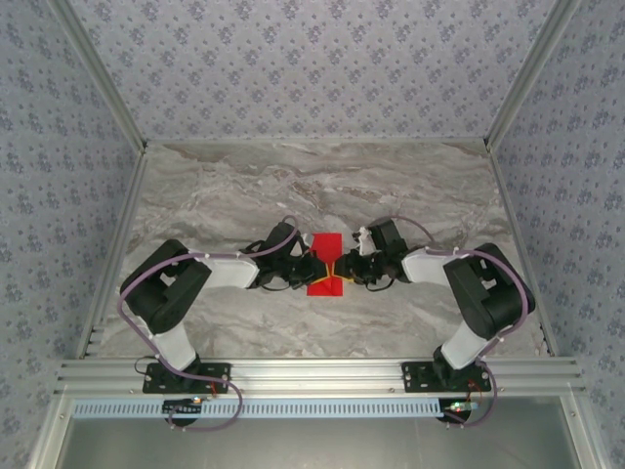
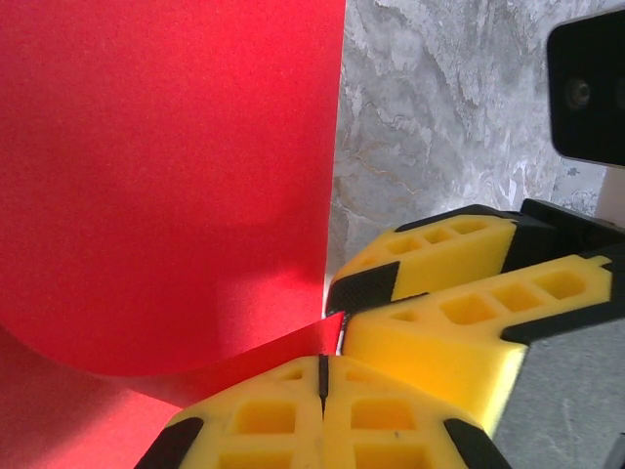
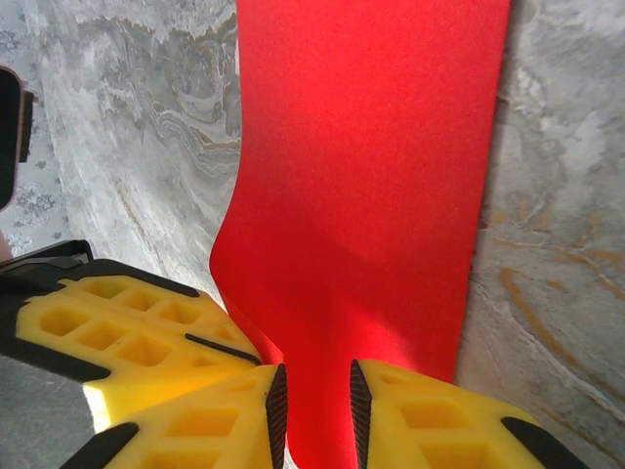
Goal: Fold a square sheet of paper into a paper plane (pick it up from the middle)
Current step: Fold the triangle a second time at the center of the table.
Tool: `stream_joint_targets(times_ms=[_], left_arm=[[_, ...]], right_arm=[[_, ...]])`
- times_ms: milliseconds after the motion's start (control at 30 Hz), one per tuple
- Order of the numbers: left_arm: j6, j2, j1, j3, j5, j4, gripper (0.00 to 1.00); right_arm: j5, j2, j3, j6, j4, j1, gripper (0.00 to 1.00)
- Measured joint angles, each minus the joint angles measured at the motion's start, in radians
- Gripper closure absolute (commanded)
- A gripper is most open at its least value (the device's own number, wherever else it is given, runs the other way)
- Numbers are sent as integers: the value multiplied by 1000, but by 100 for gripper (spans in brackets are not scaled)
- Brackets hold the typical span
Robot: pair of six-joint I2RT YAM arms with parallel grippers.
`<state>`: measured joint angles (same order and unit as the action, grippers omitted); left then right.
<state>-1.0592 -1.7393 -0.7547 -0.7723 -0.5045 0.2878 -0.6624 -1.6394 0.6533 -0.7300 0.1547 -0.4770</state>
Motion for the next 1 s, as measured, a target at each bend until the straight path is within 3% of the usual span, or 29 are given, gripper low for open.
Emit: stream_joint_targets(times_ms=[633,1000], left_arm=[[4,0,0,1,0,-7,100],[25,0,0,1,23,-26,100]], right_arm=[[-15,-35,4,-49,83,2,79],[16,74,-78,-24,69,4,74]])
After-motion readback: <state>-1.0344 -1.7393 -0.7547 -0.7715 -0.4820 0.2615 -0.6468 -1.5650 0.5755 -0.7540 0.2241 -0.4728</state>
